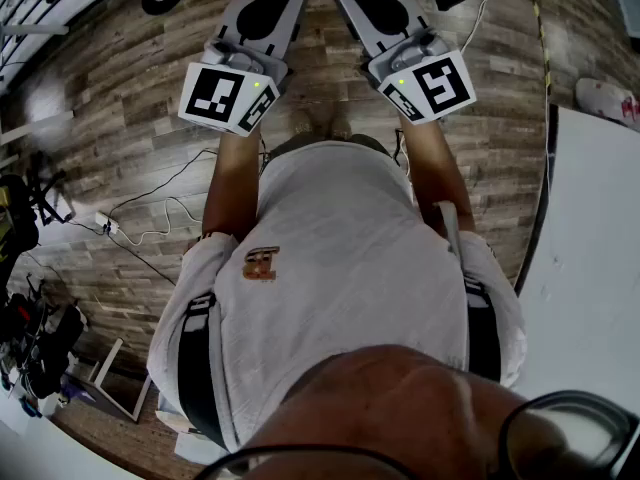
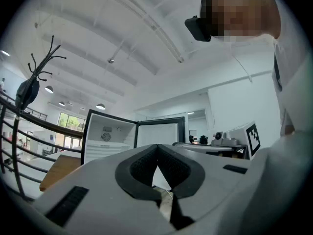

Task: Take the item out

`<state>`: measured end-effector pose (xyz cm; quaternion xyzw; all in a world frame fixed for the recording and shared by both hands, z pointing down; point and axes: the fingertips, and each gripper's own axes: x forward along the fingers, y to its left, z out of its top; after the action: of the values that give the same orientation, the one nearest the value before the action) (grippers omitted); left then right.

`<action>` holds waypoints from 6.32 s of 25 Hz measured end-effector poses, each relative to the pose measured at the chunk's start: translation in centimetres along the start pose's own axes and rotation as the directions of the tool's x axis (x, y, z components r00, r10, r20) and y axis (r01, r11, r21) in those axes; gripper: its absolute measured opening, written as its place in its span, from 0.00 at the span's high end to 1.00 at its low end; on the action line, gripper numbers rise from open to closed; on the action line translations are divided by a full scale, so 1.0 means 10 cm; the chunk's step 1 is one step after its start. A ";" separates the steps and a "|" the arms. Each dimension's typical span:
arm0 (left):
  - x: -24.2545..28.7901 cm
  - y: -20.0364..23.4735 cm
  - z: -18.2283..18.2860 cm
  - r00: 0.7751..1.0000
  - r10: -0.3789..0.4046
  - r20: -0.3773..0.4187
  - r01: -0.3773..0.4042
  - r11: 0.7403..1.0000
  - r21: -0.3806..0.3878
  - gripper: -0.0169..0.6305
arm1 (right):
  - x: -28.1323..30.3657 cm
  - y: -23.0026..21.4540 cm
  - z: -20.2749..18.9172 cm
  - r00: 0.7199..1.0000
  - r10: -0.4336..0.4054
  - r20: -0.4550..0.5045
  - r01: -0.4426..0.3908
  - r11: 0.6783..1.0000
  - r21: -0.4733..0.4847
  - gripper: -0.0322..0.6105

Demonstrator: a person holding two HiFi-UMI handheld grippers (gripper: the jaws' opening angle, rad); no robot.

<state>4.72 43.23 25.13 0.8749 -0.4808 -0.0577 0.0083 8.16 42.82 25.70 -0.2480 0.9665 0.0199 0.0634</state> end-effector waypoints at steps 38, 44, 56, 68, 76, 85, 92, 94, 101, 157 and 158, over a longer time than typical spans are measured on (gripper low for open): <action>0.03 1.74 -0.12 0.999 -0.034 0.021 0.033 0.999 0.036 0.95 | 1.53 -0.16 -0.52 0.996 -0.081 -0.027 0.081 0.997 -0.007 0.90; 0.47 2.08 -0.17 1.000 -0.012 0.017 0.011 0.999 0.044 0.95 | 1.82 -0.66 -0.59 0.997 -0.079 -0.013 0.079 0.997 0.001 0.90; 1.86 2.83 -0.50 0.999 0.039 -0.027 -0.038 0.999 0.035 0.95 | 2.41 -2.18 -0.92 0.993 -0.104 -0.050 0.106 0.994 0.024 0.90; 3.22 3.59 -0.75 0.994 0.105 -0.041 -0.103 0.994 0.047 0.95 | 3.07 -3.55 -1.12 0.985 -0.128 -0.114 0.124 0.992 -0.039 0.90; 3.94 3.95 -0.99 0.986 0.162 -0.035 -0.160 0.985 0.059 0.95 | 3.30 -4.40 -1.36 0.980 -0.154 -0.127 0.149 0.988 -0.045 0.90; 4.65 4.27 -1.14 0.974 0.221 -0.052 -0.218 0.975 0.053 0.95 | 3.61 -5.22 -1.55 0.967 -0.183 -0.178 0.181 0.983 -0.025 0.89; 4.80 4.45 -1.31 0.967 0.243 -0.073 -0.240 0.970 0.045 0.95 | 3.75 -5.52 -1.93 0.937 -0.237 -0.257 0.243 0.970 -0.009 0.89; 4.85 4.49 -1.31 0.967 0.243 -0.081 -0.240 0.970 0.044 0.95 | 3.79 -5.61 -1.99 0.927 -0.248 -0.280 0.257 0.966 -0.002 0.89; 4.92 4.63 -1.42 0.969 0.223 -0.107 -0.221 0.975 0.033 0.95 | 3.92 -5.77 -2.23 0.898 -0.282 -0.338 0.301 0.954 0.002 0.89; 5.17 4.94 -1.38 0.977 0.103 -0.188 -0.102 0.995 0.015 0.95 | 4.10 -6.81 -3.23 0.651 -0.271 -0.709 0.668 0.648 0.366 0.77; 5.16 4.94 -1.37 0.977 0.103 -0.188 -0.102 0.995 0.014 0.95 | 4.11 -6.80 -3.22 0.653 -0.270 -0.708 0.671 0.640 0.375 0.77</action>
<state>-7.92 -27.35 37.37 0.8505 -0.5224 0.0272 0.0549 1.60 -38.57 51.71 -0.4640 0.7793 -0.3889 -0.1619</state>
